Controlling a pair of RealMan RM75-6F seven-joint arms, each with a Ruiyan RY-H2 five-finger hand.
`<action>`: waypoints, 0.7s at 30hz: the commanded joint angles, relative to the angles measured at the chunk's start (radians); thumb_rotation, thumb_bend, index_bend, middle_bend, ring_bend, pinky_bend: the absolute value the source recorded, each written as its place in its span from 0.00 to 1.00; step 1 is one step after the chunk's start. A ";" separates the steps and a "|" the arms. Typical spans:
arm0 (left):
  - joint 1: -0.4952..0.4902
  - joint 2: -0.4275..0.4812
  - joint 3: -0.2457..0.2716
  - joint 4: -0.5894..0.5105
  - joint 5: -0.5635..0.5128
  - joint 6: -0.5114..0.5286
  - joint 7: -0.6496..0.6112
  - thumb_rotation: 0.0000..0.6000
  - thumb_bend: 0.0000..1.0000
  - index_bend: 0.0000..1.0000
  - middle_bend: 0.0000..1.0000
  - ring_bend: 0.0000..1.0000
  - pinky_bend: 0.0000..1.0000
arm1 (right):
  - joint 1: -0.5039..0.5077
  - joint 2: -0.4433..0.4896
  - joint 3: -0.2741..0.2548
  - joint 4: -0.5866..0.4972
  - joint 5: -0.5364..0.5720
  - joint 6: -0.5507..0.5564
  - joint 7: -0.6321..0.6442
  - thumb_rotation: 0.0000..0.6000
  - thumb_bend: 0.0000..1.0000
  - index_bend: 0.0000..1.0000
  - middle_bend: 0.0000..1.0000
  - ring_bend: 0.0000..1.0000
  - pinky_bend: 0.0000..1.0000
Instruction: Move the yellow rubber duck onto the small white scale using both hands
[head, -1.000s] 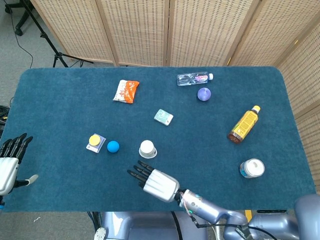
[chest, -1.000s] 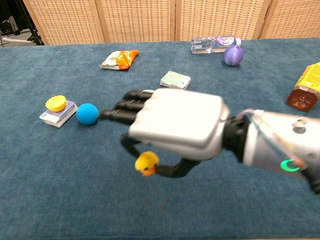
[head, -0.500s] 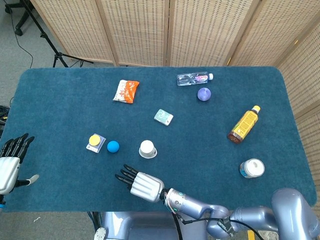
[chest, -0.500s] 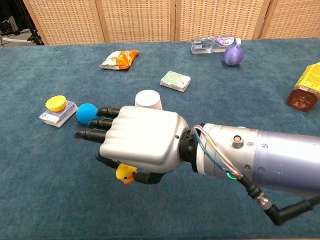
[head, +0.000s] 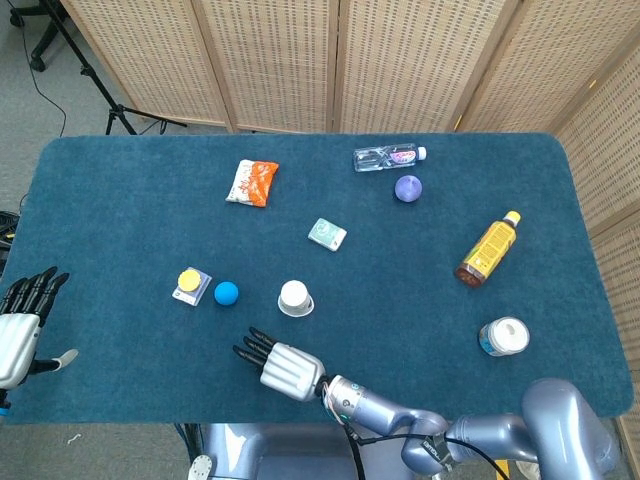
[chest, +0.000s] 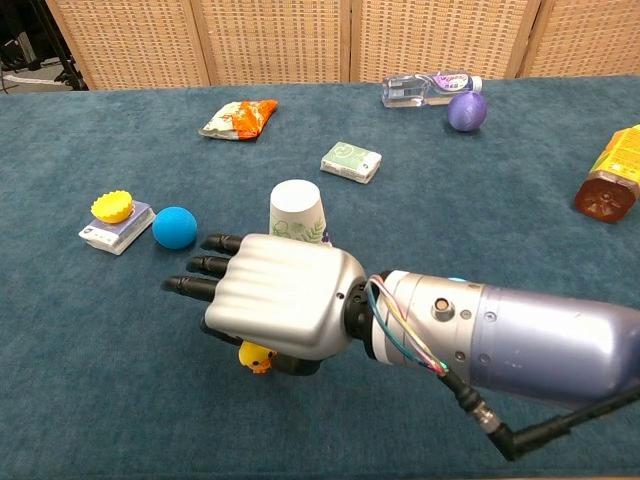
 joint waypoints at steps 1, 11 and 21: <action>0.001 0.001 -0.001 0.001 -0.001 0.002 -0.005 1.00 0.00 0.00 0.00 0.00 0.00 | -0.003 -0.004 -0.001 0.000 0.011 0.011 -0.017 1.00 0.50 0.35 0.00 0.00 0.00; -0.001 0.002 0.001 0.000 0.000 0.000 -0.002 1.00 0.00 0.00 0.00 0.00 0.00 | -0.009 0.031 -0.005 -0.040 0.033 0.037 -0.077 1.00 0.49 0.21 0.00 0.00 0.00; -0.004 0.005 -0.003 0.004 -0.011 -0.006 -0.013 1.00 0.00 0.00 0.00 0.00 0.00 | -0.039 0.227 0.001 -0.230 -0.063 0.160 -0.067 1.00 0.49 0.21 0.00 0.00 0.00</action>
